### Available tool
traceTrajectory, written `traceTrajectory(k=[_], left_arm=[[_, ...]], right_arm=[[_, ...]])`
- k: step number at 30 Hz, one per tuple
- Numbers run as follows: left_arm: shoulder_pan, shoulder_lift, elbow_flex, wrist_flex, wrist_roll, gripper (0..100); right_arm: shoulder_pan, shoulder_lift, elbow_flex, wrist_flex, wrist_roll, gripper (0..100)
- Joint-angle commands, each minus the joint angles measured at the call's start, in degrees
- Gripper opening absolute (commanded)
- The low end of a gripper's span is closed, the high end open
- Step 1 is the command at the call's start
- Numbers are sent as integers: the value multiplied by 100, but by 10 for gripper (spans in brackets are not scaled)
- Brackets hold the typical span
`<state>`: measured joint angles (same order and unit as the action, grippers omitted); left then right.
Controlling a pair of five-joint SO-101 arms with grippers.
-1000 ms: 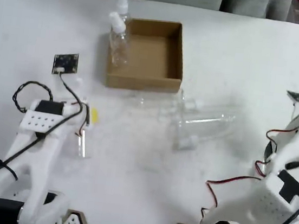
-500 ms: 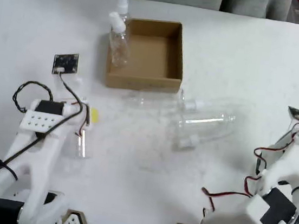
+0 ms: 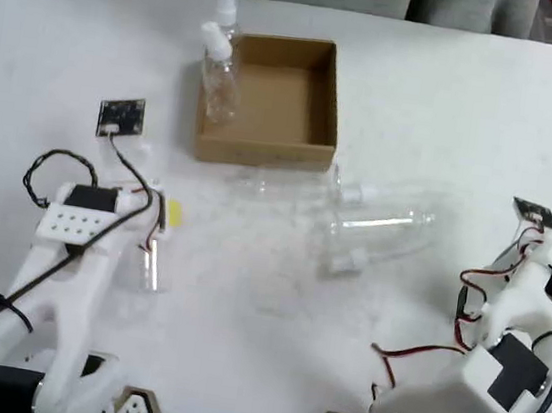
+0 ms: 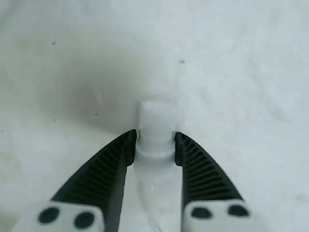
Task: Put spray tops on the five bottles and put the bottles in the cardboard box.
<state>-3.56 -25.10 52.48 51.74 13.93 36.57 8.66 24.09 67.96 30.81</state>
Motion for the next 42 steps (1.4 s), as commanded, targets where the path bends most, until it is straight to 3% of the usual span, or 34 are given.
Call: traceTrajectory(k=[1, 12, 20, 25, 30, 33, 35, 38, 42], left_arm=[[-57, -268, 0, -149, -70, 21], [136, -576, -255, -176, -26, 21], [822, -2580, 229, -229, -26, 24], [1481, -3881, 554, -633, -62, 24], [2273, -4875, 862, -1090, -70, 24], [2730, -5332, 1389, -1433, -114, 24], [2941, -5648, 1846, -1697, -527, 24], [3029, -6167, 2567, -2233, -1116, 24], [3011, -6923, 3367, -2971, -1064, 24]], right_arm=[[-4, -66, -123, 4, -9, 16], [163, -1024, -1371, 2193, -44, 16], [-163, -2088, 431, 1226, -53, 16], [-549, -3029, 158, 1314, -281, 16], [-1288, -4119, -132, 1218, -1196, 17], [-1956, -4673, -123, 971, -1275, 17], [-2396, -5024, -123, 743, -1284, 17], [-2967, -5569, -123, 277, -1310, 18], [-3793, -6220, -123, -549, -1495, 18]])
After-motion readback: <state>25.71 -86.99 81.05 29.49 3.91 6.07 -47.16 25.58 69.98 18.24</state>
